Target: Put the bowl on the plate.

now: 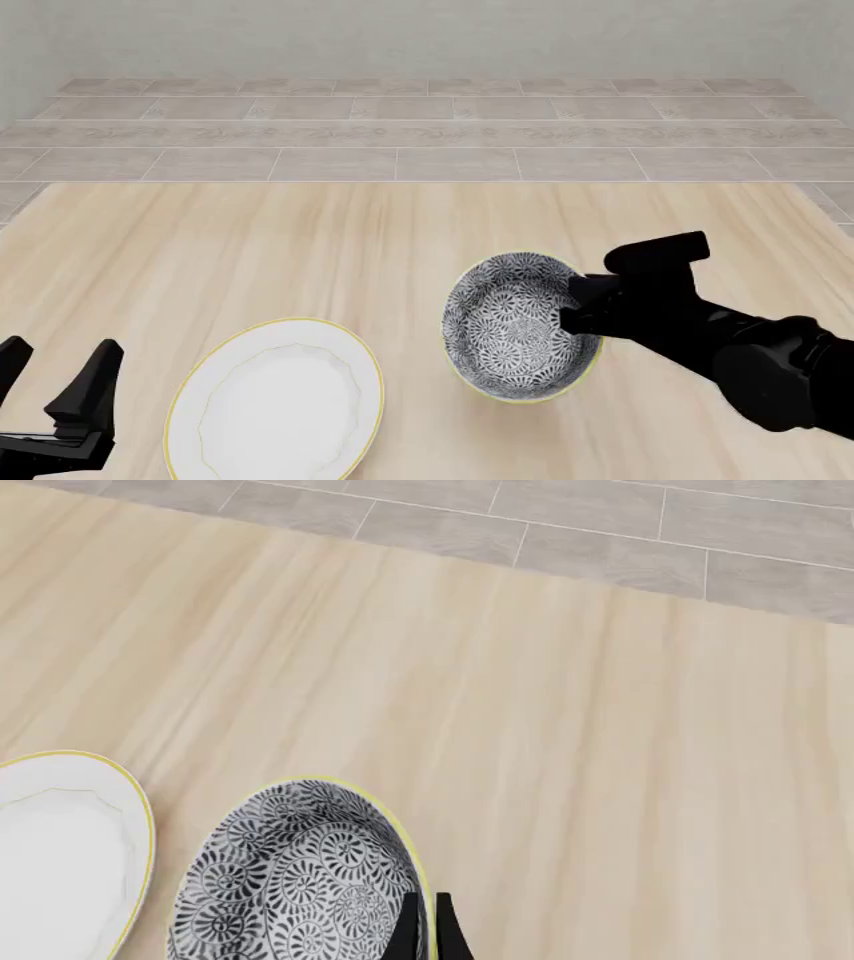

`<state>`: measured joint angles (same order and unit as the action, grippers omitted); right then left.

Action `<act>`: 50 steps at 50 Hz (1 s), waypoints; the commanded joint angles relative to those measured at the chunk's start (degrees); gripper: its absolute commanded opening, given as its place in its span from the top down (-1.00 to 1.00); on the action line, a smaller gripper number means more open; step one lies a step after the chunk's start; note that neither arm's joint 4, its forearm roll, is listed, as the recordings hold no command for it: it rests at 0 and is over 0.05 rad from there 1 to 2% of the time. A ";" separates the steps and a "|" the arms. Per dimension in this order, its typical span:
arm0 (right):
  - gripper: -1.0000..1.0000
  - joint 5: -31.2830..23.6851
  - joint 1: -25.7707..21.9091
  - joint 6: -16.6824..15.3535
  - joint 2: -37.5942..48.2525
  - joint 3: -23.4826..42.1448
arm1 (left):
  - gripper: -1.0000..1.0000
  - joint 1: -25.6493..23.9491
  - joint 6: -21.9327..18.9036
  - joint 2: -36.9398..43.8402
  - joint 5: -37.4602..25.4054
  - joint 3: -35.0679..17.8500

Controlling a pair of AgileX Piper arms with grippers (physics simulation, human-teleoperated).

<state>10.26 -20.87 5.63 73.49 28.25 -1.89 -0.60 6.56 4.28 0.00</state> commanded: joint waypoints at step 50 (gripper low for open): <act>1.00 -14.18 -10.80 9.33 -1.34 16.38 | -1.00 0.25 0.49 -4.28 -3.69 0.00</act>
<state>-2.52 -29.03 13.53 72.24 41.99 -1.53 -0.09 2.97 1.09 -0.01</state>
